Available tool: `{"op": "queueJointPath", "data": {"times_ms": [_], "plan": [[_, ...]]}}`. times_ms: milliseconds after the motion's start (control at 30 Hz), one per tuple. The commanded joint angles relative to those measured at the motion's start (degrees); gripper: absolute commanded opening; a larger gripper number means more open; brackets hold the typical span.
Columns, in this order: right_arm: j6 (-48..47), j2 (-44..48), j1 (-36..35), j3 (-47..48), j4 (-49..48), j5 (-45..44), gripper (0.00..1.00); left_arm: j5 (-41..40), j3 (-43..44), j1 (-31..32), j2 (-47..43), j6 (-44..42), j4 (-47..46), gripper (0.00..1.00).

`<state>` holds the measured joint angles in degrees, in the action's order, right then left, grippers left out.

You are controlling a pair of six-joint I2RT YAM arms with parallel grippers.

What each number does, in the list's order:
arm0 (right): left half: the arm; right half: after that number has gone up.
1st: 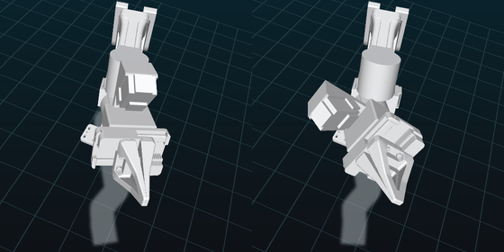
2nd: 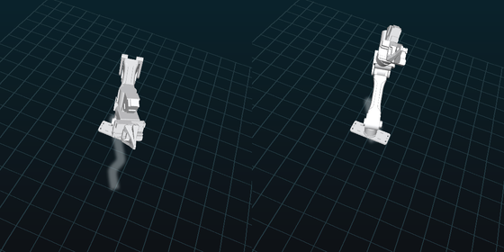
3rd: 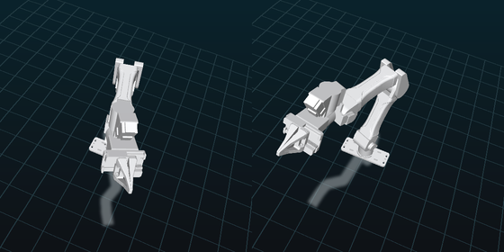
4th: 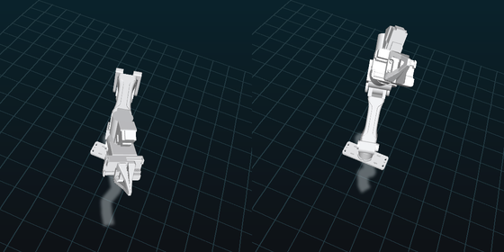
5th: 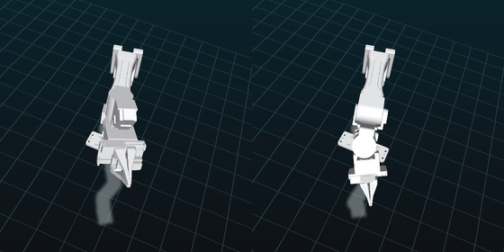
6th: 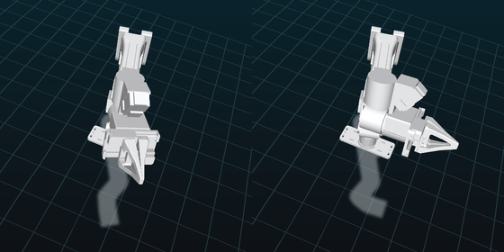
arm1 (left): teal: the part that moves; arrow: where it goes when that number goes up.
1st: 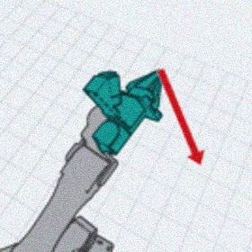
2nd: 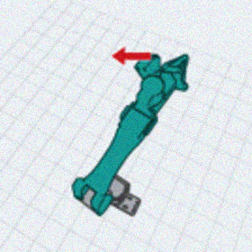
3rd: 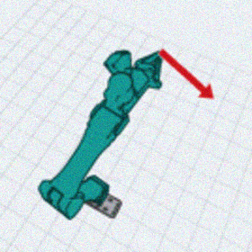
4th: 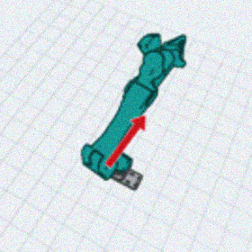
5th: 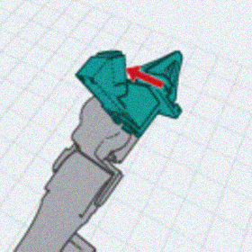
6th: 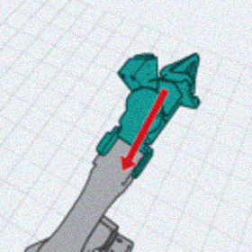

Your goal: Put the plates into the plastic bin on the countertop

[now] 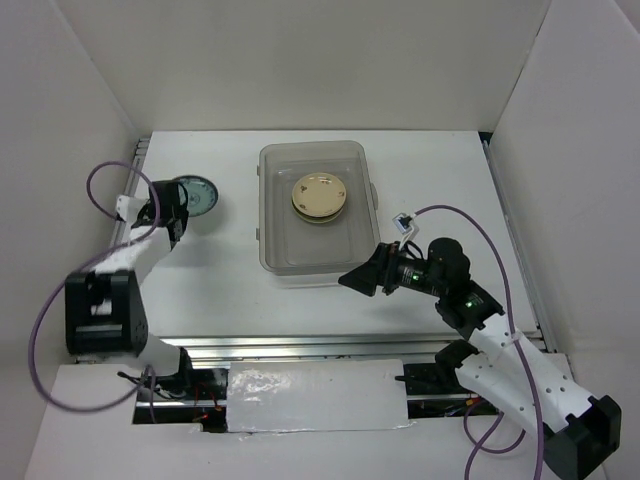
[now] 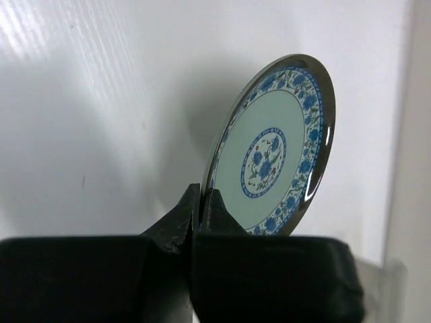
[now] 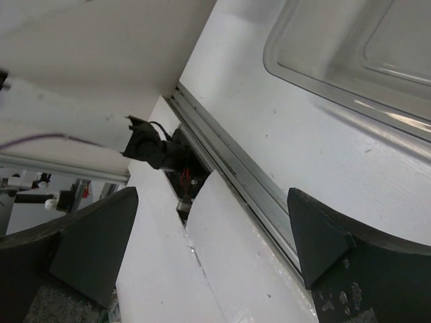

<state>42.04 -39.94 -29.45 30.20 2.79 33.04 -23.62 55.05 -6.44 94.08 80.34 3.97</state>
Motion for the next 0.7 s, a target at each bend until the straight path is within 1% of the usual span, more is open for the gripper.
{"op": "queueJointPath", "data": {"times_ms": [0,33,67,100,133,167,233,267,333,367,400,433,467,500,533,567,667], "plan": [[-1.9,1.9,0.6,2.1,2.9,-3.0,1.00,-5.8,-3.2,4.1,-16.3,-8.2,-7.0,0.00],[-2.0,2.1,0.8,1.9,3.4,-3.8,1.00,-4.2,-2.8,5.3,-18.0,-10.0,-5.9,0.00],[-2.0,2.3,1.1,1.4,3.5,-5.9,1.00,-0.9,-2.1,8.8,-20.2,-10.8,-4.4,0.00],[-1.7,2.4,1.4,1.2,3.9,-7.1,1.00,0.5,-2.5,11.0,-21.0,-13.2,-4.6,0.00],[-1.4,2.3,1.8,0.7,4.2,-8.5,1.00,2.2,-2.9,15.5,-21.8,-14.3,-6.8,0.00],[-1.0,2.0,2.3,0.7,4.7,-10.5,1.00,4.1,-3.3,17.9,-21.7,-15.1,-7.7,0.00],[0.3,1.8,3.2,0.7,6.3,-11.2,1.00,6.6,-1.0,21.6,-19.8,-16.6,-7.1,0.00],[0.5,2.1,3.5,1.1,6.8,-11.1,1.00,7.2,0.4,24.9,-16.7,-17.5,-5.9,0.00],[1.5,2.9,3.9,1.2,7.7,-10.5,1.00,9.8,5.3,27.3,-13.2,-19.7,-5.0,0.00],[2.0,4.2,3.9,0.9,7.7,-10.4,1.00,11.5,9.2,28.8,-8.8,-20.9,-5.5,0.00],[2.9,5.0,3.7,0.7,7.8,-10.0,1.00,15.2,11.7,29.4,-6.5,-22.2,-4.6,0.00],[3.2,6.4,3.6,0.4,8.2,-10.0,1.00,17.4,14.2,29.8,-1.1,-22.9,-4.2,0.00],[3.5,7.2,3.5,0.2,8.5,-10.2,1.00,19.1,19.5,29.9,1.4,-23.7,-2.6,0.00],[4.0,7.8,3.3,0.1,9.8,-10.5,1.00,21.4,21.9,30.3,3.6,-24.3,-0.7,0.00],[3.9,8.8,3.2,0.1,10.5,-11.0,1.00,22.3,23.8,30.4,7.6,-24.7,-0.5,0.00],[4.0,9.4,3.0,0.2,11.2,-11.2,1.00,22.7,27.2,30.5,9.2,-24.6,0.7,0.00],[3.9,11.5,2.6,0.5,13.8,-12.4,1.00,23.1,32.6,30.5,14.8,-24.3,2.4,0.00]]}}
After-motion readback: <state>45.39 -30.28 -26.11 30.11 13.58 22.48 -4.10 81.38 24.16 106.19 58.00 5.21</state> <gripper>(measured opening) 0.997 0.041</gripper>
